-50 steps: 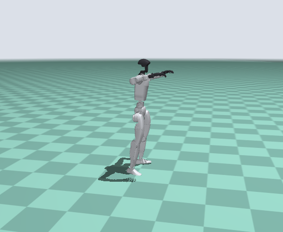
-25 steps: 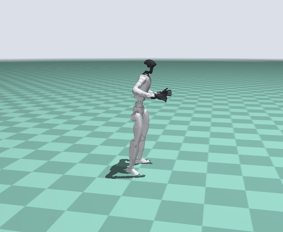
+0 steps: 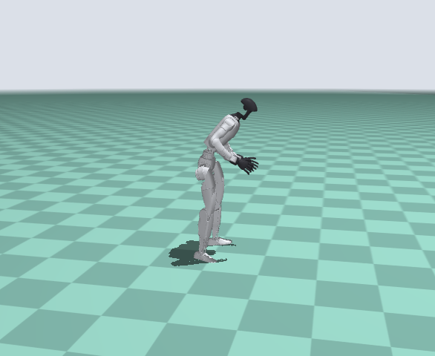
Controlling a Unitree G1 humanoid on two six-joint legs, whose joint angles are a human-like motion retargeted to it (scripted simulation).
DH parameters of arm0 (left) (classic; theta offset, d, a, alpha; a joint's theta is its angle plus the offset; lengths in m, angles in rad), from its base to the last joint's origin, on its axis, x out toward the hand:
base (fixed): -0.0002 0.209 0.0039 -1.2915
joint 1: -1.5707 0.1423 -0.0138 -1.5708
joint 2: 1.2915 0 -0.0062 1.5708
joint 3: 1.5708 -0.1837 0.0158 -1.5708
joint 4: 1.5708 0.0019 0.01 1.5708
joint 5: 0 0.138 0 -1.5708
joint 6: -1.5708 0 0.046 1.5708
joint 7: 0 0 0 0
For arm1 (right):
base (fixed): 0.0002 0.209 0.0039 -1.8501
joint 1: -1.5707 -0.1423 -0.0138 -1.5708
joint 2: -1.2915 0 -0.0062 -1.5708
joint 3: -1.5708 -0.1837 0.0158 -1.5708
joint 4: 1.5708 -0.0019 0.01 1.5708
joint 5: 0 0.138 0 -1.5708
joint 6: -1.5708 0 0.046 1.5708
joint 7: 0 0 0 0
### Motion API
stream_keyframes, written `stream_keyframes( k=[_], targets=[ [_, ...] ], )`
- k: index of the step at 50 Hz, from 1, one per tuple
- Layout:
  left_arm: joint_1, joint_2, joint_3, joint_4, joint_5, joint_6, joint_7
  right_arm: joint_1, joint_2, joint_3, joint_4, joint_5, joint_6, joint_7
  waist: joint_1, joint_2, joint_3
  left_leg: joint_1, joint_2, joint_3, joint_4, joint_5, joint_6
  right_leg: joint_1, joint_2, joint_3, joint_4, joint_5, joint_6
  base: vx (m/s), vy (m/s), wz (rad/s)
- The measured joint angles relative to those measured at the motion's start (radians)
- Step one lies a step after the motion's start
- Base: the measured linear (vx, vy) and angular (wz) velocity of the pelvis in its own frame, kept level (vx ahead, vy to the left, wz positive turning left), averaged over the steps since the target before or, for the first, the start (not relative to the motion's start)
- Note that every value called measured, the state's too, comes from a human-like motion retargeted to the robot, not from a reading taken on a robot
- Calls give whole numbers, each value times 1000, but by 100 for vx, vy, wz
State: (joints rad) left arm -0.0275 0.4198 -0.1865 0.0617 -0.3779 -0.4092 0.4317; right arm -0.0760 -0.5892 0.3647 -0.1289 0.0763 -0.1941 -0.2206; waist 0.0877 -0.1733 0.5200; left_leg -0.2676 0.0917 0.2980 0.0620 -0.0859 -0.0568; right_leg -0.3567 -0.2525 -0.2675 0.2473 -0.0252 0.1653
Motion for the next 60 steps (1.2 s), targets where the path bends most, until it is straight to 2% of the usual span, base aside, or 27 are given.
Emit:
stream_keyframes(
  k=[7,12,17,23,26,30,37,39,43,50,55,60],
  targets=[
    [-192,5,-81,225,-177,-57,71,65,23,-13,-45,91,4,-39,-69,-35,0,-69,19,16,-12,31,-1,-48,34,7,-82,62,12,-6,-2,-15],
    [-406,60,-169,378,-286,-87,109,77,22,-14,-99,158,5,-64,-145,-76,0,-177,37,25,64,19,14,-123,44,23,-98,88,12,-10,-1,-14],
    [-710,139,-275,593,-354,-72,139,77,6,-11,-148,195,13,-106,-219,-102,0,-304,48,28,120,27,17,-232,45,33,-90,112,-5,-13,1,-5],
    [-1090,178,-410,832,-367,-50,199,114,-32,-21,-158,188,30,-151,-263,-80,0,-345,32,42,42,93,-2,-290,46,33,-140,169,1,-6,2,-1],
    [-1218,195,-450,830,-329,-65,231,150,-47,-30,-151,179,30,-147,-258,-54,0,-303,22,54,-16,121,-16,-266,48,34,-173,190,16,0,0,0],
    [-1327,241,-472,710,-250,-86,250,201,-57,-47,-146,177,22,-110,-235,-18,0,-199,12,73,-74,129,-32,-185,51,36,-197,191,36,9,1,-20],
    [-1522,338,-500,506,-159,-70,249,243,-48,-93,-144,226,14,-23,-196,51,-5,62,3,89,-120,78,-59,44,47,30,-183,115,56,19,-1,-10],
    [-1591,356,-522,487,-154,-56,253,255,-42,-107,-139,247,16,-8,-192,70,-44,118,1,89,-123,58,-64,96,44,26,-173,88,59,27,-1,5],
    [-1741,383,-586,501,-167,-18,246,285,-26,-135,-129,303,20,9,-193,105,-170,175,0,82,-100,16,-69,152,32,16,-137,39,62,29,0,12],
    [-2054,407,-736,679,-253,62,164,314,4,-193,-117,415,18,10,-187,157,-359,232,5,80,-37,-41,-81,208,12,5,-63,-21,83,27,1,4],
    [-2256,405,-857,852,-305,109,98,320,21,-223,-107,468,6,8,-177,188,-455,258,18,90,-8,-68,-93,241,18,0,-55,-38,96,20,0,-6],
    [-2410,389,-965,1002,-348,144,59,334,20,-248,-102,498,0,13,-166,217,-525,285,24,99,-13,-74,-105,278,29,-3,-86,-39,96,14,1,-6]
  ],
)
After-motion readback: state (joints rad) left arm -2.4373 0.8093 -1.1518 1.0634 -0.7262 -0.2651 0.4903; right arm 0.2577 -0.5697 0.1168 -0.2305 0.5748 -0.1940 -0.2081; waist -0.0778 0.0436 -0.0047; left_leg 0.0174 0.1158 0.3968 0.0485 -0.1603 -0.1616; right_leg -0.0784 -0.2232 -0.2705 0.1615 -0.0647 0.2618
